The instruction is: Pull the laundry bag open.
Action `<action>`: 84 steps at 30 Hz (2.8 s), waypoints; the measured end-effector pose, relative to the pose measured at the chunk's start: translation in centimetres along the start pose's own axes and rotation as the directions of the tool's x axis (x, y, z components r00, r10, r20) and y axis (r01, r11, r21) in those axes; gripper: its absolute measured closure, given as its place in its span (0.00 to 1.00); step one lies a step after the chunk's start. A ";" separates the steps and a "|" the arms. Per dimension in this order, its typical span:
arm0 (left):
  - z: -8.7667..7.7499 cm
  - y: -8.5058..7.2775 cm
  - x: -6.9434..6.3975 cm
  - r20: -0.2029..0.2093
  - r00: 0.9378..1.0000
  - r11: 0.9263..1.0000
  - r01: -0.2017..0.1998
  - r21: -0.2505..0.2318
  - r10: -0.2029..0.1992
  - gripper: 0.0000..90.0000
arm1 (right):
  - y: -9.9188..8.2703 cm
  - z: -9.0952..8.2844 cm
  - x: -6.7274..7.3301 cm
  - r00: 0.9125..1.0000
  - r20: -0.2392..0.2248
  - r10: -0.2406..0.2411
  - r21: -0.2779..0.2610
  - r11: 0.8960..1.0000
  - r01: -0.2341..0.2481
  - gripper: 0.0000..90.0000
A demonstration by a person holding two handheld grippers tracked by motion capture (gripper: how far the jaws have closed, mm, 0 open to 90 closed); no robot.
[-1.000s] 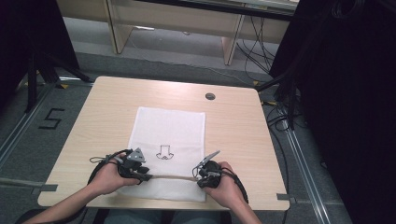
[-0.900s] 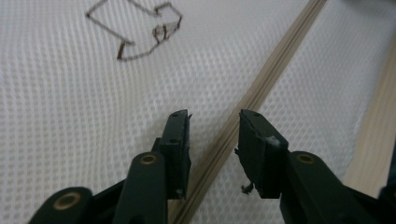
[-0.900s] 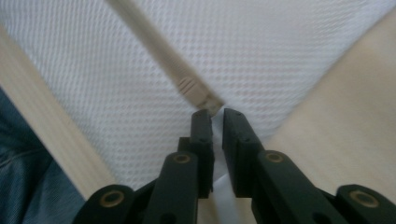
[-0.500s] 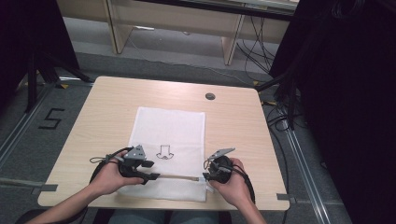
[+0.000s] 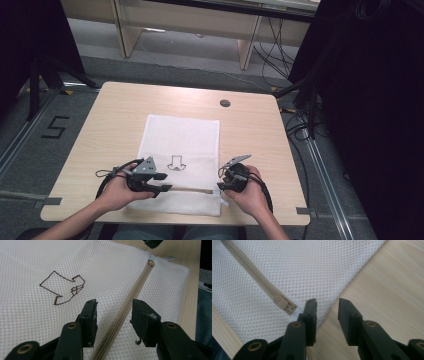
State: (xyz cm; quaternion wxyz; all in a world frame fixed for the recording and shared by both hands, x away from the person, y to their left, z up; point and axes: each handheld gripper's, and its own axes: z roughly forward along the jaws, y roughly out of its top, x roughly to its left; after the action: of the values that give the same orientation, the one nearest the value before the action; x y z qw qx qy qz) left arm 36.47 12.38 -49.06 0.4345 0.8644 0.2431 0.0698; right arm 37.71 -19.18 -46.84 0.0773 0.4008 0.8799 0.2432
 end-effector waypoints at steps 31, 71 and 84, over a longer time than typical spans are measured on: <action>5.7 4.8 -3.2 0.108 0.992 0.996 -0.076 0.048 0.071 0.84 | 0.5 1.8 1.1 0.992 -0.086 0.097 0.108 0.990 -0.087 1.00; 10.6 5.8 -4.3 0.178 0.980 0.985 -0.110 0.132 0.085 0.88 | 0.1 1.8 1.1 0.993 -0.094 0.066 0.124 0.991 -0.055 1.00; 10.8 6.1 -4.7 0.177 0.979 0.983 -0.125 0.137 0.100 0.85 | 0.0 1.9 0.9 0.992 -0.106 0.070 0.114 0.992 -0.058 1.00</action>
State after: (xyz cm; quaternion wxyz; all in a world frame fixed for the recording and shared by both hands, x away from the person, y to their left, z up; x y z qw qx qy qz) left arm 38.13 -0.70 -50.46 0.3840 0.9093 0.1605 0.0025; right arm 37.74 -17.84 -48.41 -0.0016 0.4185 0.8816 0.2183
